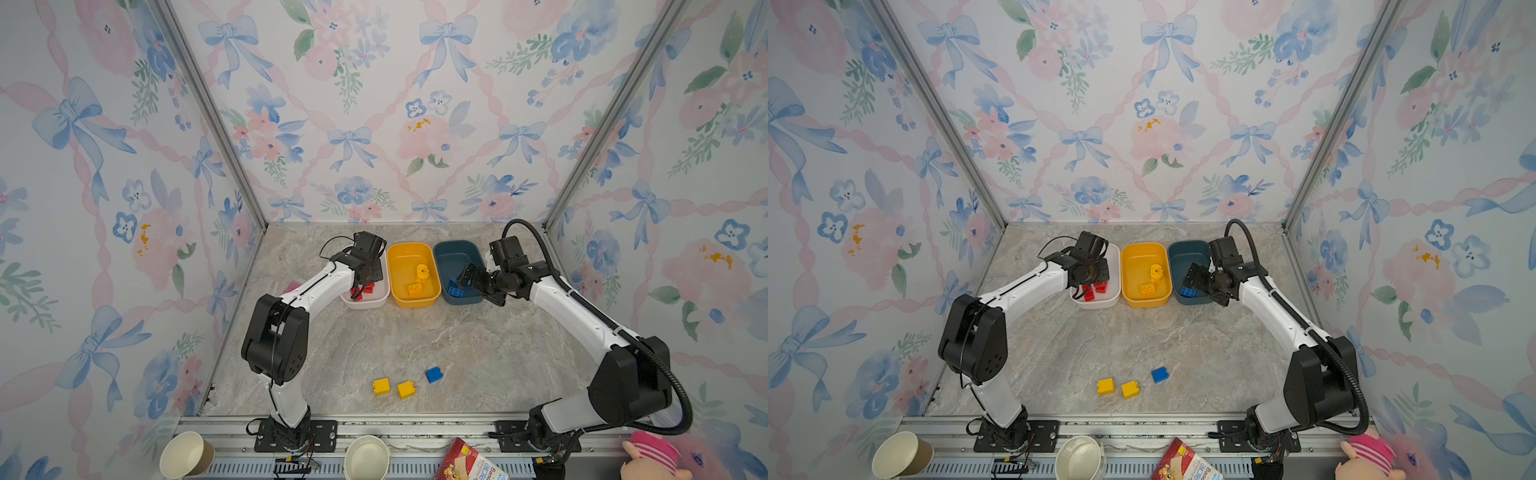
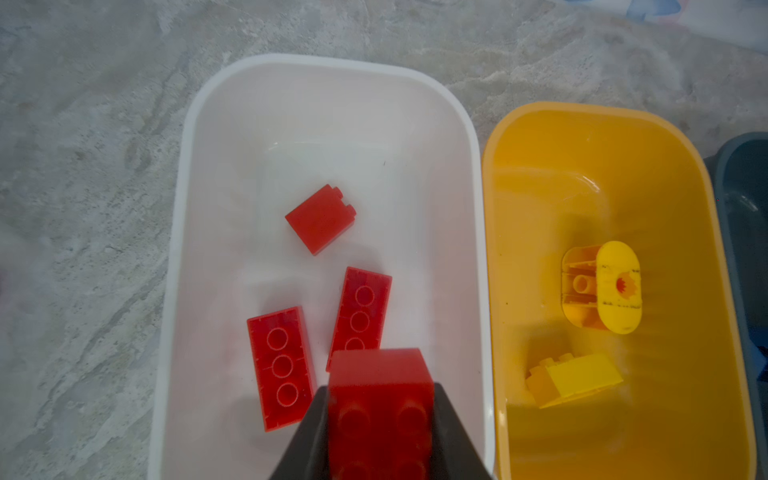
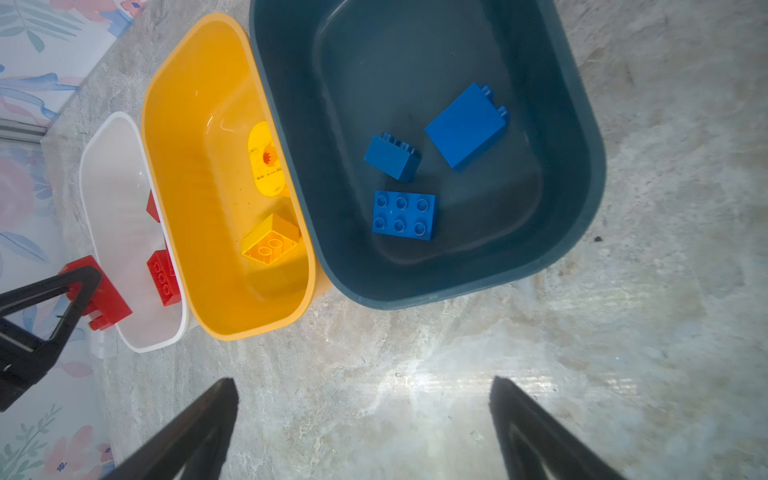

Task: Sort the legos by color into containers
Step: 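Carry the red brick with the left gripper over the white bin, then open the left gripper over the white bin while the right moves toward a blue brick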

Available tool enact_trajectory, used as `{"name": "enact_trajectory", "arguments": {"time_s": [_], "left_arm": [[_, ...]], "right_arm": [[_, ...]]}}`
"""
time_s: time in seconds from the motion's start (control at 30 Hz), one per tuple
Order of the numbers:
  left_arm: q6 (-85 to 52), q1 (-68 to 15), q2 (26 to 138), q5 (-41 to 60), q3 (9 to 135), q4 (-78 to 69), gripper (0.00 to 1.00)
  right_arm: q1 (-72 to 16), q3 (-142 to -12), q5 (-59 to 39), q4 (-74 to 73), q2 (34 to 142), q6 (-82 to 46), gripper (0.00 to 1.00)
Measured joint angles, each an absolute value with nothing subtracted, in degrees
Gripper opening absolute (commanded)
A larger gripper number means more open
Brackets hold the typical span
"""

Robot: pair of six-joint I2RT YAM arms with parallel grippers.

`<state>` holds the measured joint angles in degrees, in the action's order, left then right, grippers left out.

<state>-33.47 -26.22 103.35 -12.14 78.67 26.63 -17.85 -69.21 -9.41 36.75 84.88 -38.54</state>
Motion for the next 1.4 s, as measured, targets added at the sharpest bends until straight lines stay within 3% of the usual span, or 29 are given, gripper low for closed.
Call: {"name": "enact_trajectory", "arguments": {"time_s": [0.1, 0.23, 0.33, 0.93, 1.4], "left_arm": [[-32.95, -27.05, 105.03, -11.55, 78.94, 26.68, 0.26], [-32.82, -28.08, 106.32, -11.11, 79.42, 26.55, 0.45], [-32.62, -28.45, 106.56, -10.96, 79.42, 26.22, 0.53], [-33.67, -28.45, 102.06, -10.87, 76.47, 23.29, 0.73], [-36.49, -28.45, 88.64, -7.81, 61.52, 16.23, 0.85]], "right_arm": [[-17.85, -69.21, -9.41, 36.84, 84.53, -38.54, 0.97], [-17.85, -69.17, -9.43, 37.04, 84.53, -38.54, 0.97], [-17.85, -69.14, -9.43, 37.23, 84.53, -38.54, 0.97], [-23.38, -64.75, -9.02, 40.34, 83.5, -35.79, 0.97], [-39.88, -57.63, -5.82, 43.13, 79.15, -30.39, 0.97]]}}
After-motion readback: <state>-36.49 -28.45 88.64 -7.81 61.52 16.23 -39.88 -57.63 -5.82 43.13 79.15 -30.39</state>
